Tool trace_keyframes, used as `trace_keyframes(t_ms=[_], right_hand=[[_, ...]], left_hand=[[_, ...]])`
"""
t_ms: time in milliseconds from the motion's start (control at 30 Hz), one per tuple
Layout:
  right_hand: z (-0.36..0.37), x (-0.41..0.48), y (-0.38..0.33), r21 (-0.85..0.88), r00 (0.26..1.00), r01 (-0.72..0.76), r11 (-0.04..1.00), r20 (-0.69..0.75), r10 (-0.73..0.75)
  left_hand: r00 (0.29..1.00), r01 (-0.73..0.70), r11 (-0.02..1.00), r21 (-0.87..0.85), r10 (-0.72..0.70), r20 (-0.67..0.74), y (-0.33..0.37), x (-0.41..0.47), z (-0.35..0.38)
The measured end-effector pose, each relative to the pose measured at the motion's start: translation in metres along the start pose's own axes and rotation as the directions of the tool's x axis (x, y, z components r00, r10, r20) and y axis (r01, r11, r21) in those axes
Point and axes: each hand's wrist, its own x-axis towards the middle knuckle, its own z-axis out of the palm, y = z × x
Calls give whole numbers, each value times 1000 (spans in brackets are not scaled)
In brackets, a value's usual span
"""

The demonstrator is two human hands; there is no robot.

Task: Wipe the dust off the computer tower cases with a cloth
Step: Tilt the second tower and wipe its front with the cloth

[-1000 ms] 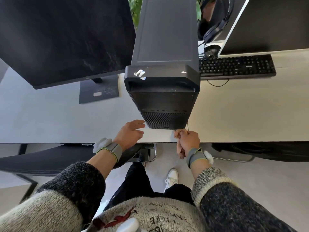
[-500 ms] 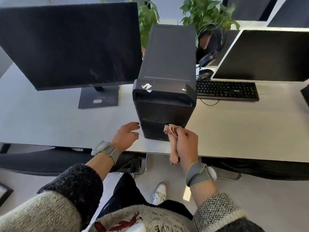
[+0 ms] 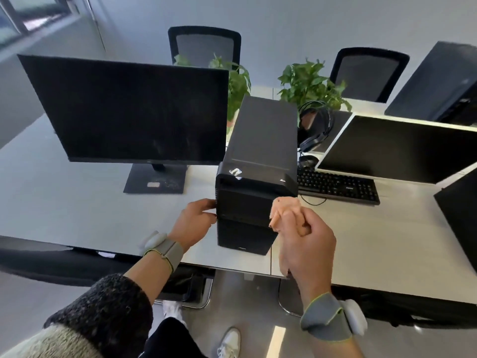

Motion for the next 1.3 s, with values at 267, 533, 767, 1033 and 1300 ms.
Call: trace_keyframes(t_ms=[267,533,767,1033,1300], right_hand=[[45,-2,6,-448,904,313,837,-131,-408],[77,-15,-16,-423,923,323,847,-59,-381],[64,-13,-9,-485,944,64,872,-255,-211],[112,-25,-53,-414,952,288,864,27,-305],[78,-13,-56,-413,973,223,883,33,-230]], left_hand=[[991,-128,992,-18,128,39,21,0,-20],[974,-199,980,-31,201,109,28,-6,-48],[961,-219,975,-49,224,163,16,-5,-67],[941,-285,958,-35,287,179,25,-1,-61],[932,-360,924,-132,363,2,38,-6,-65]])
